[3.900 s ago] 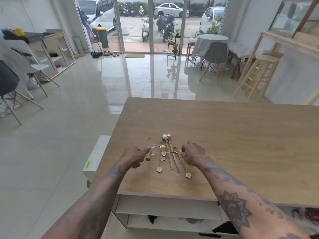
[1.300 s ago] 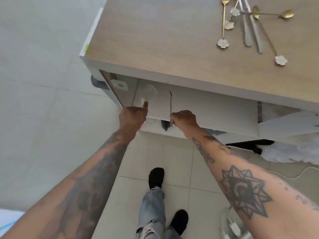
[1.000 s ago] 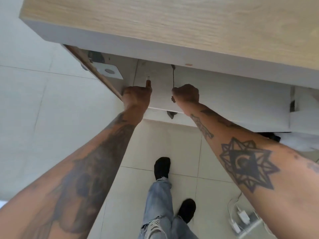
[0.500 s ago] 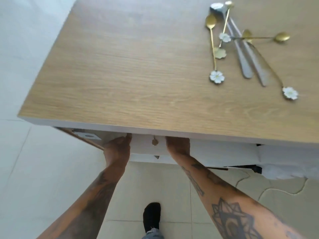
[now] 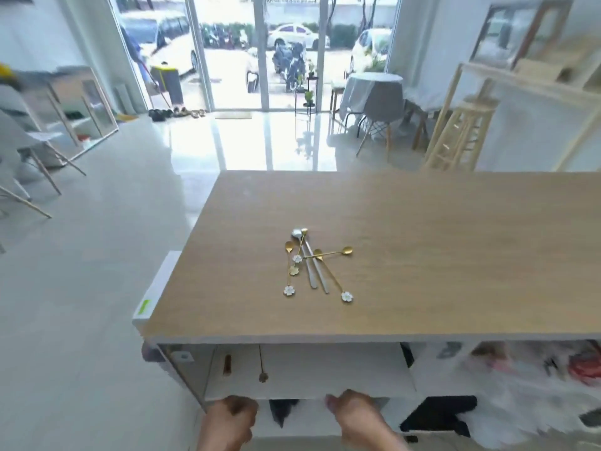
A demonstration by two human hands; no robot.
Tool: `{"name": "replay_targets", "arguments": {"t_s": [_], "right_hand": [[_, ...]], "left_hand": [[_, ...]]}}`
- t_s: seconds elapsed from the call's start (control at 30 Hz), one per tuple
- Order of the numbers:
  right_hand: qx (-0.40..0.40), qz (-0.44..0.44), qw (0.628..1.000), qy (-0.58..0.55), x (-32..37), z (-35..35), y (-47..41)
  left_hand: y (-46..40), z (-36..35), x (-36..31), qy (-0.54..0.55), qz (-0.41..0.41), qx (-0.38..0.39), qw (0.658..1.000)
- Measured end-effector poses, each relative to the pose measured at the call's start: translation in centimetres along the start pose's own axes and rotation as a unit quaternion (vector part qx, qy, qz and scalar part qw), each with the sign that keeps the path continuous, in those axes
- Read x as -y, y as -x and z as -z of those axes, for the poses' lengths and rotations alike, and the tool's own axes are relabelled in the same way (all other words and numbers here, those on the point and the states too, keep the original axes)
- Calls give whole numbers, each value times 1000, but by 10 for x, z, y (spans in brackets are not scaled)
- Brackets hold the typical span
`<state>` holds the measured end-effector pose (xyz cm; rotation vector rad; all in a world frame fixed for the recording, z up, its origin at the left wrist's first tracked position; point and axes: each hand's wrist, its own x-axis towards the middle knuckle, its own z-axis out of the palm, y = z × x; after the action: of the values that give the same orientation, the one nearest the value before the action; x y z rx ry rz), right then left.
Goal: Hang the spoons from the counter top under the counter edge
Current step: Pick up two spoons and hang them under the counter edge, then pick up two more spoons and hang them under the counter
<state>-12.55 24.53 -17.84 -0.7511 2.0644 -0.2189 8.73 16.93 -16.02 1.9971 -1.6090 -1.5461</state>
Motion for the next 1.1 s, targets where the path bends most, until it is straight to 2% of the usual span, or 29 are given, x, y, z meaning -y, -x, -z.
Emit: {"name": "replay_targets", "arguments": {"t_s": [0.07, 0.2, 0.43, 0.57, 0.77, 0.97, 1.1], "right_hand": [[5, 20, 999, -25, -6, 31, 32], [-39, 28, 998, -38, -9, 96, 79], [-137, 63, 976, -159, 36, 179, 89], [-153, 36, 960, -230, 81, 190, 59], [-190, -14, 939, -287, 143, 184, 3], [-208, -56, 929, -300, 179, 186, -42], [-206, -84, 933, -283, 193, 184, -63]], "left_hand": [[23, 0, -24, -7, -33, 61, 998], [58, 17, -81, -18, -77, 99, 992], [47, 66, -171, 4, -149, 25, 989], [12, 70, -200, 6, -150, -8, 989], [-49, 61, -231, -2, -127, -6, 992], [-101, 49, -253, -38, -123, 3, 992], [-122, 38, -259, -84, -108, 43, 990]]}}
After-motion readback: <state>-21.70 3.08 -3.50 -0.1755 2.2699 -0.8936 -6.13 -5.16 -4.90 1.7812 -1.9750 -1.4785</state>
